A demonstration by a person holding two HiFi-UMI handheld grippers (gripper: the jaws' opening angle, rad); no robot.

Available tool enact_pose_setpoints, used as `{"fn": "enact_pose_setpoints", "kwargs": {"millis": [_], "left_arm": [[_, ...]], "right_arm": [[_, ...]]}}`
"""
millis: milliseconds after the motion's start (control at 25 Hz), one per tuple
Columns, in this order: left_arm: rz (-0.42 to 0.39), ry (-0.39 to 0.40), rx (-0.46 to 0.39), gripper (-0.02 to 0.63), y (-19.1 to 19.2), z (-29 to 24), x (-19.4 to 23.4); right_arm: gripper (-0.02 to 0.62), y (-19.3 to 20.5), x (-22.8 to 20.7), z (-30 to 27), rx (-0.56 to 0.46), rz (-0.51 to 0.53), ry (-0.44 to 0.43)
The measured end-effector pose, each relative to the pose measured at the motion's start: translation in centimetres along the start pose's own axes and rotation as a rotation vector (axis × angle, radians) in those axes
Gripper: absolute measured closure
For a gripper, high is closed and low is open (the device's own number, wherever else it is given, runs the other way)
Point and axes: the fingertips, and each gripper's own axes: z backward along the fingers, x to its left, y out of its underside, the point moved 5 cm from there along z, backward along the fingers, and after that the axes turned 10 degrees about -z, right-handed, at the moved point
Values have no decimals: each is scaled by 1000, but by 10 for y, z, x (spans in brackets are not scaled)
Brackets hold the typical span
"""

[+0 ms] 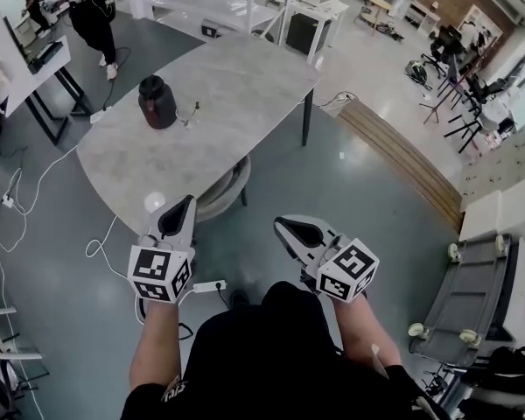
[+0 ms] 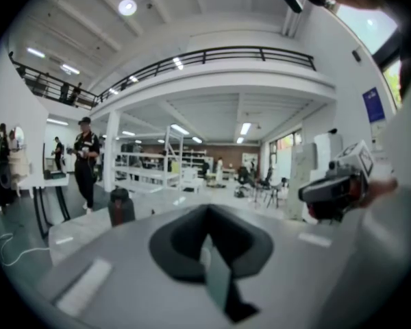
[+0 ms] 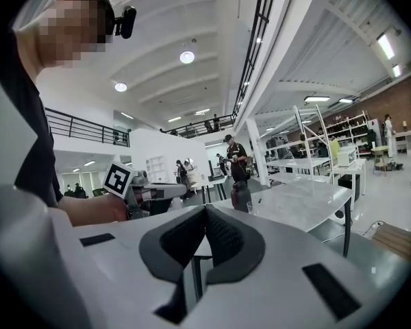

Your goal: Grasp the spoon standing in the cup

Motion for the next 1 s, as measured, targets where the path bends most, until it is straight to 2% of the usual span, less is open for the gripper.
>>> {"fn": "enact_pose_setpoints", "kwargs": {"millis": [120,360,800,1000], "left_arm": [[3,-2,16,598,1,-11,5],[-1,-24,45,598,2,-54,24],[2,-100,72,598,-38,-177,79],[31,-143,95,598,-38,-214,86]], "right_arm": [[601,-3,-13,-8,12,-11,-17],[601,-9,-72,-42,0,-74,-52],[601,-101,-185,-144,53,-25,-226],[601,-108,-225,-168,108,-42,-294]]}}
